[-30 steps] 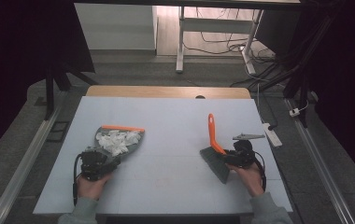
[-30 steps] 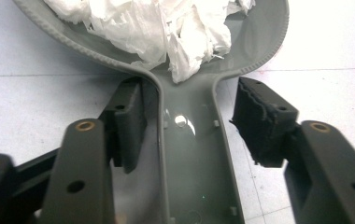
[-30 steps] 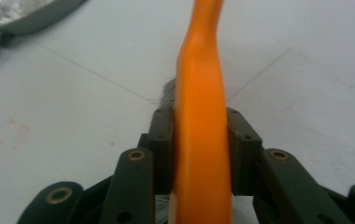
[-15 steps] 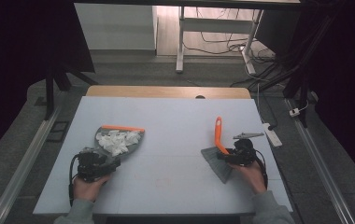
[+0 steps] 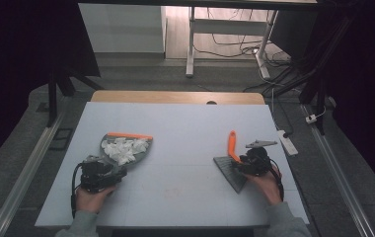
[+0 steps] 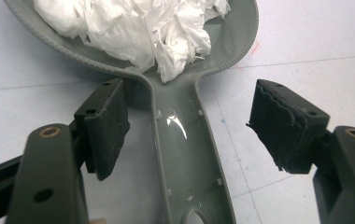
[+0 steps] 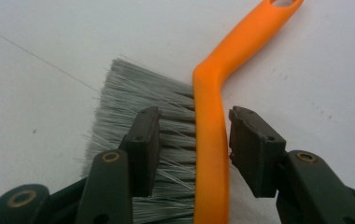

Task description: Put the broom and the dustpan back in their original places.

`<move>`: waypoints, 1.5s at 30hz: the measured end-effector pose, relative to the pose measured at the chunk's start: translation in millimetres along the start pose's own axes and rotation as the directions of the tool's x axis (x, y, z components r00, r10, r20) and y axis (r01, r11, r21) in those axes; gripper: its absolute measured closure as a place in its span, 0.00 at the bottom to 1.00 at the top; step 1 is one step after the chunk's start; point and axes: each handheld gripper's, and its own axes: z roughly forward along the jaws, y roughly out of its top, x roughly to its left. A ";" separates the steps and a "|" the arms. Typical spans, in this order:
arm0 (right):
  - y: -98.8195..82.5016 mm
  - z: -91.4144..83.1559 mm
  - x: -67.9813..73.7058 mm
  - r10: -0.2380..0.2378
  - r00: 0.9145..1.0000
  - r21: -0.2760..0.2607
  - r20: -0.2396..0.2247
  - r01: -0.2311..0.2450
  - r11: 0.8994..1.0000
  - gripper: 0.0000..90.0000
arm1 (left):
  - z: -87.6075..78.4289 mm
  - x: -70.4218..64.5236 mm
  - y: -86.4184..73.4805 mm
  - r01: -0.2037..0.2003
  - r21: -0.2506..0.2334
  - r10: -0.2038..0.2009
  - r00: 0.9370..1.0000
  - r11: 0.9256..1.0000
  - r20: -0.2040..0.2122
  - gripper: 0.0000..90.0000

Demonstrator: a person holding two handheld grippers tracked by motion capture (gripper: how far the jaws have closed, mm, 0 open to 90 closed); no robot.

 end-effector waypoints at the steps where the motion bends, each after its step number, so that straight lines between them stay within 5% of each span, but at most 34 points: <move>1: 0.1 -1.8 0.7 -0.009 1.000 -0.013 0.003 0.009 1.000 0.58 | -1.4 -0.2 0.3 -0.014 -0.004 0.014 1.000 1.000 -0.002 0.32; 11: -1.8 -18.8 5.4 -0.075 0.997 -0.103 -0.028 0.071 0.992 0.58 | -15.6 -5.9 3.3 -0.143 -0.035 0.145 0.986 0.989 0.077 0.38; 21: -10.0 -28.1 17.7 -0.165 0.985 -0.132 -0.059 0.156 0.979 0.58 | -21.1 -8.6 0.5 -0.263 -0.033 0.265 0.950 0.964 0.166 0.38; 26: -17.5 -29.3 21.6 -0.196 0.977 -0.147 -0.088 0.182 0.972 0.58 | -22.0 -7.1 0.9 -0.304 -0.075 0.313 0.928 0.950 0.204 0.38; 30: -25.3 -31.5 25.1 -0.209 0.973 -0.174 -0.099 0.190 0.966 0.58 | -19.7 -5.9 0.6 -0.316 -0.084 0.327 0.917 0.945 0.227 0.38; 35: -34.0 -37.0 29.8 -0.234 0.968 -0.198 -0.089 0.213 0.957 0.58 | -20.2 -6.5 -3.7 -0.316 -0.079 0.325 0.911 0.946 0.254 0.37; 45: -46.9 -43.9 30.2 -0.257 0.963 -0.213 -0.080 0.235 0.948 0.57 | -21.4 -12.1 -8.5 -0.316 -0.076 0.325 0.912 0.946 0.252 0.37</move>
